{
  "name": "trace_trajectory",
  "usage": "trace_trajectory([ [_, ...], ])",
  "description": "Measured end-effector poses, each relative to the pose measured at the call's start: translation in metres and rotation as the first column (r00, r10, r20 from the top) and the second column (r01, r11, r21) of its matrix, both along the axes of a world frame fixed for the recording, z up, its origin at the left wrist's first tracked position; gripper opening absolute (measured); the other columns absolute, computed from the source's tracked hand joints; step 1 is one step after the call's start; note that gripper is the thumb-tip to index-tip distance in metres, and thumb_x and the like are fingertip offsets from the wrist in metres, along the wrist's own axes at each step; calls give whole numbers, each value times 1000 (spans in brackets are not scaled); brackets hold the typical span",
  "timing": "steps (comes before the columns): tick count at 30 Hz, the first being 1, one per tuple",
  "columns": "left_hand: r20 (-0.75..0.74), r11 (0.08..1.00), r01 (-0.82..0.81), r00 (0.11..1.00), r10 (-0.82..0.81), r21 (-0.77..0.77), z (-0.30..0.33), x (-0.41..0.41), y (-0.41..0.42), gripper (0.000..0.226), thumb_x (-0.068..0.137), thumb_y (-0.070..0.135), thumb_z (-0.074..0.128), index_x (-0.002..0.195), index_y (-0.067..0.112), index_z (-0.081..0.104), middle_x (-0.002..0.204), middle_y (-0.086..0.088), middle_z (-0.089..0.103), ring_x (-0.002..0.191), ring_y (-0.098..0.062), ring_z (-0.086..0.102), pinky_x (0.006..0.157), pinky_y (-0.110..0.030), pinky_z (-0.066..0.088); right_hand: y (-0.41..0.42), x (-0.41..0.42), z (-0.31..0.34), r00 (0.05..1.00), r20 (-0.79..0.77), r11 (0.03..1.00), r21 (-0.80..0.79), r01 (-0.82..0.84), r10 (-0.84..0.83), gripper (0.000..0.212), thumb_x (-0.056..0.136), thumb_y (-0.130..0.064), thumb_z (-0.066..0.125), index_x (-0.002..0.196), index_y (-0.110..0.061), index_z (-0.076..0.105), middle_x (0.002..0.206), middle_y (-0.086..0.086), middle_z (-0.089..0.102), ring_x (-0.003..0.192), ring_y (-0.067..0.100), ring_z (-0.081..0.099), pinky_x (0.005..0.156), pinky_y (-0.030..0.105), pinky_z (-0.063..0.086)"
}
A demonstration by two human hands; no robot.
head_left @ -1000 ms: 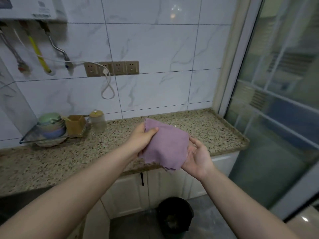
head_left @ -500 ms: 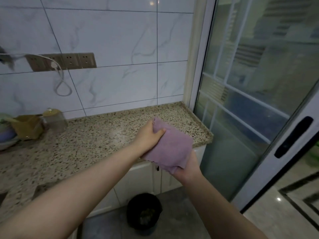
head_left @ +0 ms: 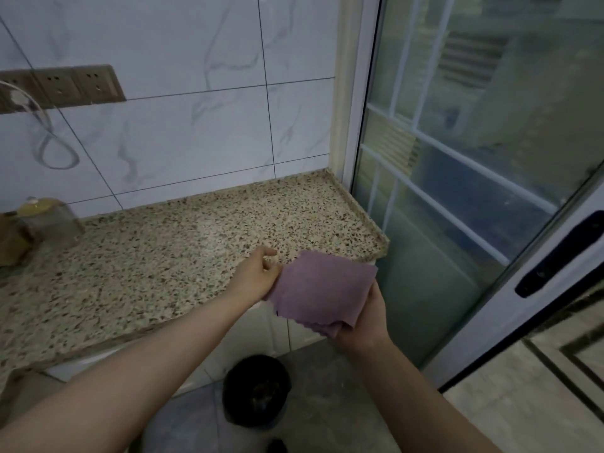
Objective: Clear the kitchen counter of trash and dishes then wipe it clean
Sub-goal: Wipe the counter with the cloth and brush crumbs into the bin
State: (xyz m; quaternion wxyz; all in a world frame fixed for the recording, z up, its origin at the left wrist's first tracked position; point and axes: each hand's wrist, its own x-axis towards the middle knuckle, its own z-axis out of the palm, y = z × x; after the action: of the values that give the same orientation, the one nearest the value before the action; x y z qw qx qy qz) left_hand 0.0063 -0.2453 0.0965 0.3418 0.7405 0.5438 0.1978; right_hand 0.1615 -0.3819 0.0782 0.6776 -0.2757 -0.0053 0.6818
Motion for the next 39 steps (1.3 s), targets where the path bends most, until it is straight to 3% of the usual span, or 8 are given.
trace_trajectory([
  [5, 60, 991, -14, 998, 22, -131, -19, 16, 56, 13, 97, 26, 55, 104, 21, 64, 89, -4, 70, 64, -23, 67, 49, -29, 55, 41, 25, 5, 997, 46, 997, -52, 64, -62, 73, 96, -64, 32, 105, -8, 78, 118, 21, 69, 96, 41, 71, 97, 57, 46],
  [8, 111, 983, 20, 994, 1, -182, -23, 29, 90, 19, 99, 22, 52, 99, 12, 68, 87, -6, 71, 59, -22, 61, 52, -31, 53, 69, 38, 13, 991, 89, 989, -97, 111, -103, 72, 94, -66, 31, 120, -10, 69, 119, 21, 69, 97, 41, 69, 79, 52, 58],
  [13, 178, 958, 103, 982, -56, -269, -24, 53, 136, 23, 101, 19, 49, 100, 7, 68, 91, -10, 70, 65, -20, 61, 56, -28, 51, 108, 60, 17, 982, 63, 973, -140, 185, -177, 74, 92, -69, 35, 118, -7, 68, 118, 24, 68, 114, 42, 58, 104, 56, 41],
  [17, 167, 937, 195, 974, -151, -290, -38, 68, 161, 22, 101, 16, 48, 103, 8, 68, 97, -11, 71, 70, -19, 66, 60, -28, 52, 134, 72, 10, 984, -27, 977, -127, 170, -175, 79, 90, -73, 35, 113, -6, 71, 113, 26, 69, 101, 44, 66, 74, 60, 57],
  [25, 187, 877, 228, 969, -162, -422, -73, 89, 219, 18, 101, 19, 49, 99, 15, 67, 98, -6, 74, 74, -18, 68, 60, -25, 53, 218, 114, -36, 996, -26, 969, -235, 78, -87, 82, 87, -77, 34, 132, -14, 61, 133, 21, 61, 125, 45, 50, 106, 65, 36],
  [32, 73, 901, -9, 996, 46, -434, -106, 103, 283, 19, 96, 29, 57, 84, 29, 71, 88, -3, 74, 82, -29, 71, 72, -42, 58, 310, 167, -54, 997, 72, 956, -292, -13, 35, 67, 96, -64, 35, 130, -14, 62, 134, 16, 62, 124, 40, 54, 107, 60, 38],
  [35, -24, 931, -107, 994, 105, -350, -119, 118, 311, 15, 96, 30, 58, 85, 25, 66, 81, 3, 67, 75, -21, 65, 63, -28, 52, 365, 200, -59, 986, 164, 948, -318, 18, 36, 68, 95, -65, 36, 129, -12, 63, 128, 15, 65, 121, 37, 57, 105, 54, 43],
  [39, -159, 958, -187, 975, 154, -218, -134, 134, 335, 16, 98, 26, 52, 106, 21, 66, 101, 2, 66, 86, -16, 60, 72, -26, 45, 441, 246, -56, 943, 308, 964, -263, -41, 124, 67, 99, -63, 29, 130, -12, 60, 114, 19, 67, 93, 32, 67, 66, 35, 60],
])
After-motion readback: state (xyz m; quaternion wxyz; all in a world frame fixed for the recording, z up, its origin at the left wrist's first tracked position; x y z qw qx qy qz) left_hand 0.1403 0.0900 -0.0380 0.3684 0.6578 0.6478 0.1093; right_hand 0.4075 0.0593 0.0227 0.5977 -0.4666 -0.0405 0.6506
